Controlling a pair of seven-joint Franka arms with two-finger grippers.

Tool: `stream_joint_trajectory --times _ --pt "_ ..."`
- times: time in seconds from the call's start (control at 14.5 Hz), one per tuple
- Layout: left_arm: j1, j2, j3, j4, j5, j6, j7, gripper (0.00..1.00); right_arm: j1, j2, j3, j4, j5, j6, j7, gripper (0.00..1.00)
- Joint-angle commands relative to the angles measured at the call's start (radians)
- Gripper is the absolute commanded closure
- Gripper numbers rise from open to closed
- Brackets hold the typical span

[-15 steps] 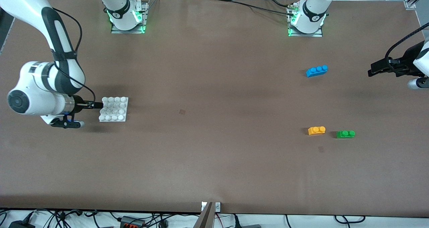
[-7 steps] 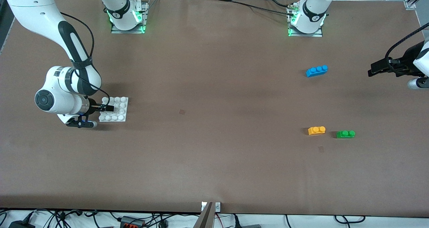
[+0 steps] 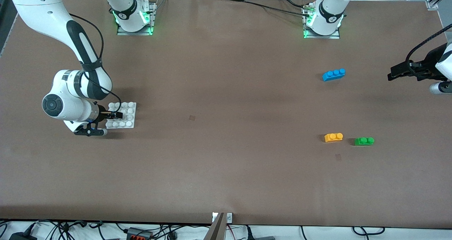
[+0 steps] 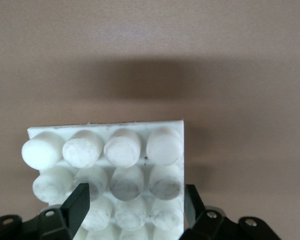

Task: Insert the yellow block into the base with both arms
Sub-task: 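Close the right gripper on the white base plate's edge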

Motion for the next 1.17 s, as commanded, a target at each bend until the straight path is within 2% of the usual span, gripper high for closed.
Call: stream_joint_trajectory --times 0.0,0.21,0.48,0.69,1.1 --pt "0.004 0.002 0.001 0.01 -0.015 -0.007 0.018 0.0 0.001 -0.006 -0.001 -0.017 0.012 0.008 -0.012 0.15" --pt "0.004 0.002 0.001 0.01 -0.015 -0.007 0.018 0.0 -0.004 0.0 -0.001 -0.017 0.012 0.009 -0.036 0.16" --pt "0.003 0.002 0.0 0.01 -0.013 -0.007 0.015 0.0 -0.006 0.013 -0.001 -0.018 0.012 0.011 -0.045 0.23" --pt "0.001 0.002 -0.005 0.01 -0.013 -0.007 0.015 0.0 -0.012 0.019 -0.002 -0.018 0.012 0.012 -0.065 0.44" --pt "0.001 0.01 -0.005 0.01 -0.013 -0.004 0.012 0.0 -0.006 0.036 -0.001 -0.018 0.012 0.009 -0.065 0.44"
